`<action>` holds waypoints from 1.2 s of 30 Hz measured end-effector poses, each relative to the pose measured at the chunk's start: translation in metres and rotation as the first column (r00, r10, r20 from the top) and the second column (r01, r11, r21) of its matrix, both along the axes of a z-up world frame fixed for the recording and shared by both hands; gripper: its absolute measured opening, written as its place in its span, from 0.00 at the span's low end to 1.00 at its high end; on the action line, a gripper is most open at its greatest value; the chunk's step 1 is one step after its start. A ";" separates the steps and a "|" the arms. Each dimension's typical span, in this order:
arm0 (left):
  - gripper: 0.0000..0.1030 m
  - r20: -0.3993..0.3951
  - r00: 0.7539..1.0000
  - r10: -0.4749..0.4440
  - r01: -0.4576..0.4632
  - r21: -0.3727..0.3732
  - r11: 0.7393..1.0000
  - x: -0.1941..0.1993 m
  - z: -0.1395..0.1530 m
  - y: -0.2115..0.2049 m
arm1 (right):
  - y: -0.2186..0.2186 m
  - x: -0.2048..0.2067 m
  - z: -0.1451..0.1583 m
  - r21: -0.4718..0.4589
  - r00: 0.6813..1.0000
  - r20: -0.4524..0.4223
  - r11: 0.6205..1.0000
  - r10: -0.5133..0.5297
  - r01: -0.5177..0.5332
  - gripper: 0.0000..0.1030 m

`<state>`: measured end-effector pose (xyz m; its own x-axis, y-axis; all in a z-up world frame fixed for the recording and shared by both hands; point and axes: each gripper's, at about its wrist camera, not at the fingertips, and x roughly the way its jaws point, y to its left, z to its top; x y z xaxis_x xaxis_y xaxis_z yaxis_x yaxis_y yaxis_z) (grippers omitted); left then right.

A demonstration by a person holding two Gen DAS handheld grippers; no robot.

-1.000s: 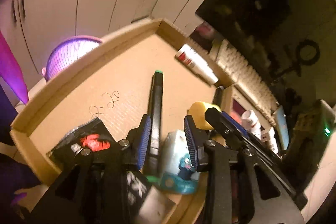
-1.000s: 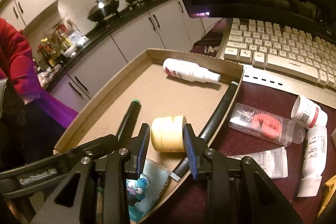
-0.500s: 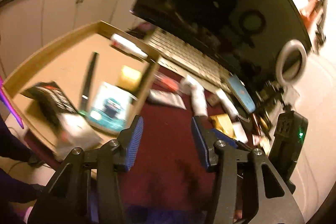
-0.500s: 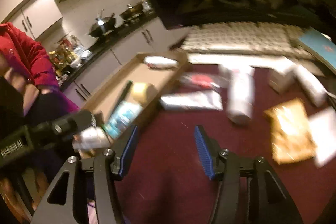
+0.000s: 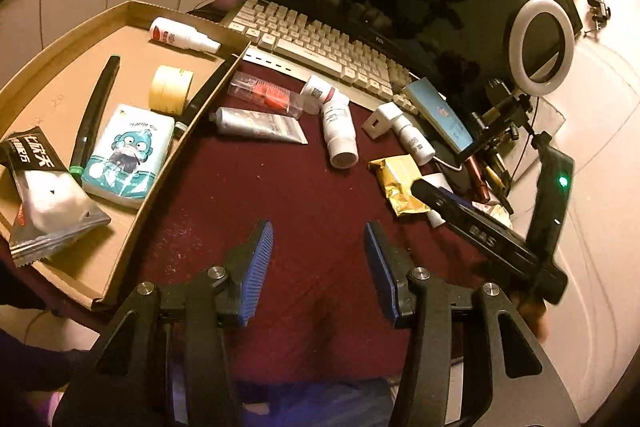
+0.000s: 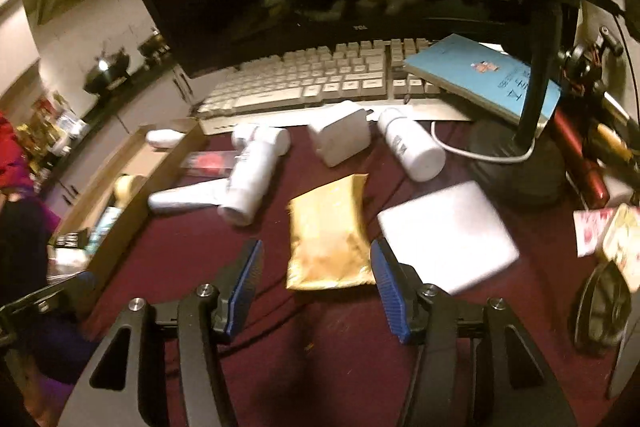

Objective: Organize objects
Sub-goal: 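Grasp the gold packet on the cloth with the right gripper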

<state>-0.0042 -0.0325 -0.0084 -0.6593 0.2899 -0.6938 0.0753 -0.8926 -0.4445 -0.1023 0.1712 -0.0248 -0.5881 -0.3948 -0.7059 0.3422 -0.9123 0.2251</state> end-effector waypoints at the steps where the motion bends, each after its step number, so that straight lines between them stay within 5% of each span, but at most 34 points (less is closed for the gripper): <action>1: 0.46 0.007 1.000 -0.001 0.001 0.000 1.000 -0.001 -0.001 0.000 | -0.002 -0.004 -0.002 0.017 1.000 0.007 1.000 0.008 -0.008 0.54; 6: 0.46 0.025 1.000 0.001 -0.001 -0.009 1.000 -0.002 -0.005 -0.001 | -0.027 -0.016 -0.012 0.155 1.000 -0.004 0.988 0.021 -0.020 0.54; 10: 0.46 0.040 0.999 0.000 0.000 -0.013 1.000 -0.006 -0.007 0.001 | -0.032 -0.020 -0.024 0.180 0.999 0.021 0.983 0.025 -0.029 0.50; 21: 0.46 0.096 0.993 -0.063 0.070 -0.073 0.995 -0.050 -0.010 0.022 | -0.007 0.014 -0.018 -0.010 0.997 0.067 0.999 0.042 -0.041 0.44; 31: 0.46 0.164 0.985 -0.044 0.056 -0.068 0.996 -0.124 -0.021 0.033 | 0.002 0.031 -0.024 0.023 0.999 0.048 1.000 0.013 -0.014 0.44; 36: 0.46 0.165 0.985 -0.046 0.070 -0.144 0.987 -0.155 -0.021 0.049 | 0.001 0.029 -0.024 0.024 0.999 0.043 1.000 0.019 -0.020 0.44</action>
<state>-0.1593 0.0168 -0.0296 -0.5213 0.2103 -0.8271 0.0811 -0.9526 -0.2933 -0.0731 0.1718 -0.0491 -0.5498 -0.3887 -0.7394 0.3508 -0.9107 0.2179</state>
